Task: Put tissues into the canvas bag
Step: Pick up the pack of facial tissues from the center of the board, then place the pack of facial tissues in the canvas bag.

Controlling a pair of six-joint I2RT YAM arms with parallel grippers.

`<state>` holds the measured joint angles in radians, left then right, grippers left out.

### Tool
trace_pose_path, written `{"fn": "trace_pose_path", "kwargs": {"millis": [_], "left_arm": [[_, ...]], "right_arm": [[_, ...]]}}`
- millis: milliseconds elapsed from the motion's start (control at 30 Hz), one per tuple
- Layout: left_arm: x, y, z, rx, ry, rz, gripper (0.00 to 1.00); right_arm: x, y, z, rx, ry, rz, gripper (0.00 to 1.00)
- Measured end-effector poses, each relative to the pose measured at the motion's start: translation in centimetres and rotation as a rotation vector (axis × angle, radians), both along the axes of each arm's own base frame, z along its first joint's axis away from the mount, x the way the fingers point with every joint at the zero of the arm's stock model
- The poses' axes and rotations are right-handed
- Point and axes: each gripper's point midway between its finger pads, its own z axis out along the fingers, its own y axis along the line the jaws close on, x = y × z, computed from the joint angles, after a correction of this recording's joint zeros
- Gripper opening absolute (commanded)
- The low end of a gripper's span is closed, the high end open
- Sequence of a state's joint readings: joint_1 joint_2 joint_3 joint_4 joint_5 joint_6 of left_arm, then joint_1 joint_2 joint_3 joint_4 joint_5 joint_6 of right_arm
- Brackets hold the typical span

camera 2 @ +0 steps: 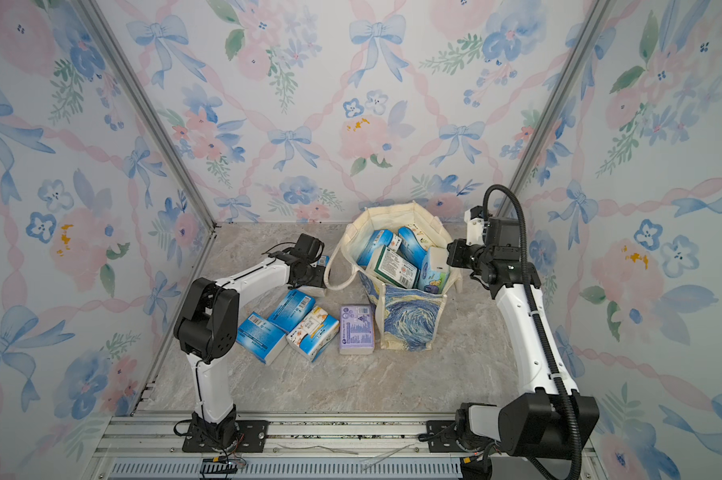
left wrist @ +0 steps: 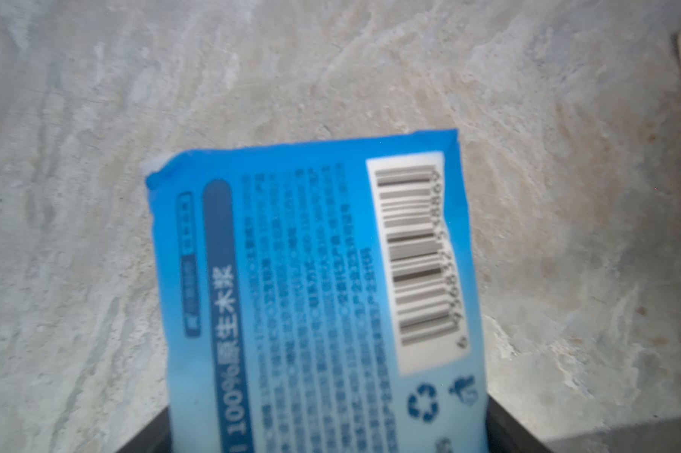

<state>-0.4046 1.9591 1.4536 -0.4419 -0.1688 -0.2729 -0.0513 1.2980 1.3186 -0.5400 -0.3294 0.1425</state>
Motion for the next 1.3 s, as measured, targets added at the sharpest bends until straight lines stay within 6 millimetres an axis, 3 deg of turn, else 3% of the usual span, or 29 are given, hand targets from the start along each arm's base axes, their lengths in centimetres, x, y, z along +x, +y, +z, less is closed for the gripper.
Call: {"fn": "trace_pose_path", "kwargs": {"millis": [167, 300, 467, 600, 733, 867, 967, 1067, 1133, 1200, 1300], "left_arm": [[1.3, 3.4, 2.6, -0.016, -0.051, 0.067, 0.78], [2.1, 5.1, 3.5, -0.021, -0.072, 0.104, 0.78], [2.8, 5.3, 5.1, -0.037, -0.103, 0.109, 0.78], [2.8, 3.8, 9.1, -0.068, -0.169, 0.072, 0.78], [1.9, -1.1, 17.5, -0.141, -0.332, -0.034, 0.78], [-0.9, -6.8, 26.9, -0.267, -0.505, -0.175, 0.79], [-3.2, -10.4, 32.1, -0.360, -0.608, -0.278, 0.79], [-5.1, -13.9, 34.6, -0.442, -0.647, -0.383, 0.79], [-5.4, -16.3, 34.8, -0.480, -0.642, -0.442, 0.79], [-5.3, -18.8, 34.3, -0.513, -0.623, -0.490, 0.81], [-4.6, -22.6, 31.7, -0.540, -0.562, -0.545, 0.82]], "right_arm": [[0.0, 0.0, 0.0, 0.000, -0.001, 0.000, 0.08], [-0.1, 0.0, 0.1, -0.001, -0.005, 0.000, 0.08], [-0.2, 0.0, 0.3, -0.001, -0.011, 0.000, 0.08], [-0.2, 0.0, 0.4, -0.001, -0.013, 0.000, 0.08], [-0.2, 0.0, 0.4, -0.001, -0.014, 0.000, 0.08], [-0.2, 0.0, 0.4, -0.001, -0.014, 0.000, 0.08], [-0.2, 0.0, 0.4, -0.001, -0.014, 0.000, 0.08], [-0.2, 0.0, 0.4, 0.000, -0.014, 0.000, 0.08], [-0.2, 0.0, 0.4, 0.000, -0.014, 0.000, 0.08], [-0.2, 0.0, 0.4, -0.001, -0.014, 0.000, 0.08], [-0.2, 0.0, 0.4, -0.001, -0.014, 0.000, 0.08]]}}
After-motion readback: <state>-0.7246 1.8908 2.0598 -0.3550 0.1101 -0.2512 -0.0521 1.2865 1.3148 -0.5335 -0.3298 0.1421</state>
